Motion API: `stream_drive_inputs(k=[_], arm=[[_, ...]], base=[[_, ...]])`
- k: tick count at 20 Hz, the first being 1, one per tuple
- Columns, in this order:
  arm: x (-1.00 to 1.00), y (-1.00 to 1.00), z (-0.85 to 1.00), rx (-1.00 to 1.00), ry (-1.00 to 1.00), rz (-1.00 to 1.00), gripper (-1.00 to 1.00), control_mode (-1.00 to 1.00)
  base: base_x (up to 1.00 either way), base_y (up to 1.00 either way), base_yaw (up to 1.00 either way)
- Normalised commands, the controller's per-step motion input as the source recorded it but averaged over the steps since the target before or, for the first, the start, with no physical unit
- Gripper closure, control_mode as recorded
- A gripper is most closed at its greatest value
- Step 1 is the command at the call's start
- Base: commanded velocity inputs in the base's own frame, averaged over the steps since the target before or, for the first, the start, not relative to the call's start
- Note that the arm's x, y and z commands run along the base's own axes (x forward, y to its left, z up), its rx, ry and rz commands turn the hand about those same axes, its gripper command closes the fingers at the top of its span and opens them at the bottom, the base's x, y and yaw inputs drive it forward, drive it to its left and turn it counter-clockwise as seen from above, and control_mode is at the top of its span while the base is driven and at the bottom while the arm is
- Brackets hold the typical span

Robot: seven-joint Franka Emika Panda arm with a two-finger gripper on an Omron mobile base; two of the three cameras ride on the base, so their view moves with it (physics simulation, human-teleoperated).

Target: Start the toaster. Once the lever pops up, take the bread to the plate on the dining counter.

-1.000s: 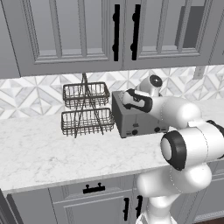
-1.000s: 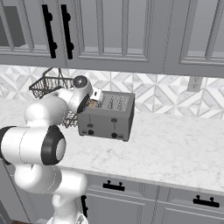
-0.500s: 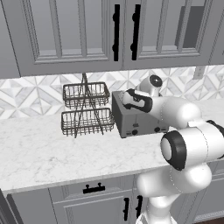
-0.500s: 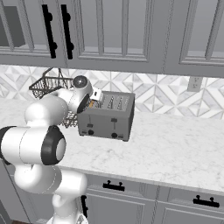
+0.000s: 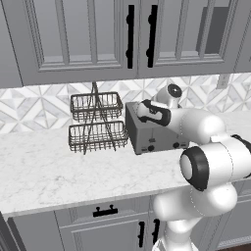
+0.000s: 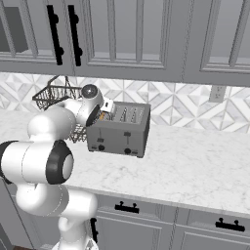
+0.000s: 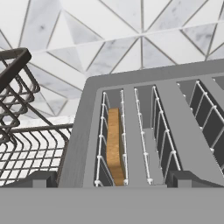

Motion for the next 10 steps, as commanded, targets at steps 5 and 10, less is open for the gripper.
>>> stream_drive_inputs(k=[5,10], arm=[[0.0,0.0,0.0,0.0,0.0,0.0,-1.0,-1.0],[0.0,0.0,0.0,0.0,0.0,0.0,-1.0,-1.0]], base=[[0.0,0.0,0.0],[0.0,0.0,0.0]])
